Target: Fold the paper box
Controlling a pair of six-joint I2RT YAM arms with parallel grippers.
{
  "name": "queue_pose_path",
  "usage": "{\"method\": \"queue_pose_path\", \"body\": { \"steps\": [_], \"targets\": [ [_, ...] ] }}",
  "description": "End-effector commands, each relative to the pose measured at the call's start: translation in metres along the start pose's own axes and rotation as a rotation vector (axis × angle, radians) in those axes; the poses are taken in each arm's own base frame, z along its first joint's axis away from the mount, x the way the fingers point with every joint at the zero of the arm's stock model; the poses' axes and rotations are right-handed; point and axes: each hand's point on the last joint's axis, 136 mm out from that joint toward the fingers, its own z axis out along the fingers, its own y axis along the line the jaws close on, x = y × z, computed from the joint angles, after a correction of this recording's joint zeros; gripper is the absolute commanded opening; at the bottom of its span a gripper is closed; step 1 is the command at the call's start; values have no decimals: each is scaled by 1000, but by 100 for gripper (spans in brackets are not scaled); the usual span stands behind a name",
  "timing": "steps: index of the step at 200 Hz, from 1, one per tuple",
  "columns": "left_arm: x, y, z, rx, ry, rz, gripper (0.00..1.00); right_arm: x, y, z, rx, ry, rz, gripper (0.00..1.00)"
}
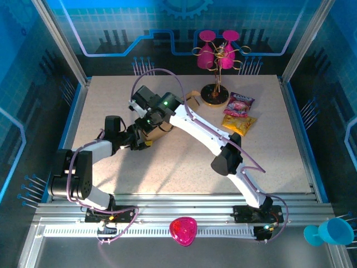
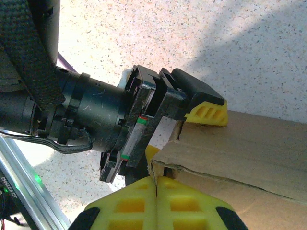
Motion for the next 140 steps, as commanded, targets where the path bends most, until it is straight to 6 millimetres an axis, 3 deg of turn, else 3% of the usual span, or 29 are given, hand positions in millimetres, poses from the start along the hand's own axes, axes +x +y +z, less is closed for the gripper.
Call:
{"method": "queue_pose_path", "body": {
  "steps": [1,36,88,140],
  "targets": [
    [-1,6,3,-31,0,-75,64,-5,0,-13,-24,-15,19,0],
    [7,5,-9,-23,-17,-30,59,-3,-6,-6,-2,-5,-2,0],
    [6,7,-56,-38,-109,84,67,-3,-15,9,38,-4,-24,0],
    [5,7,-53,-15,-58,79,66,-2,-11,16,49,-6,-34,0]
  ]
}}
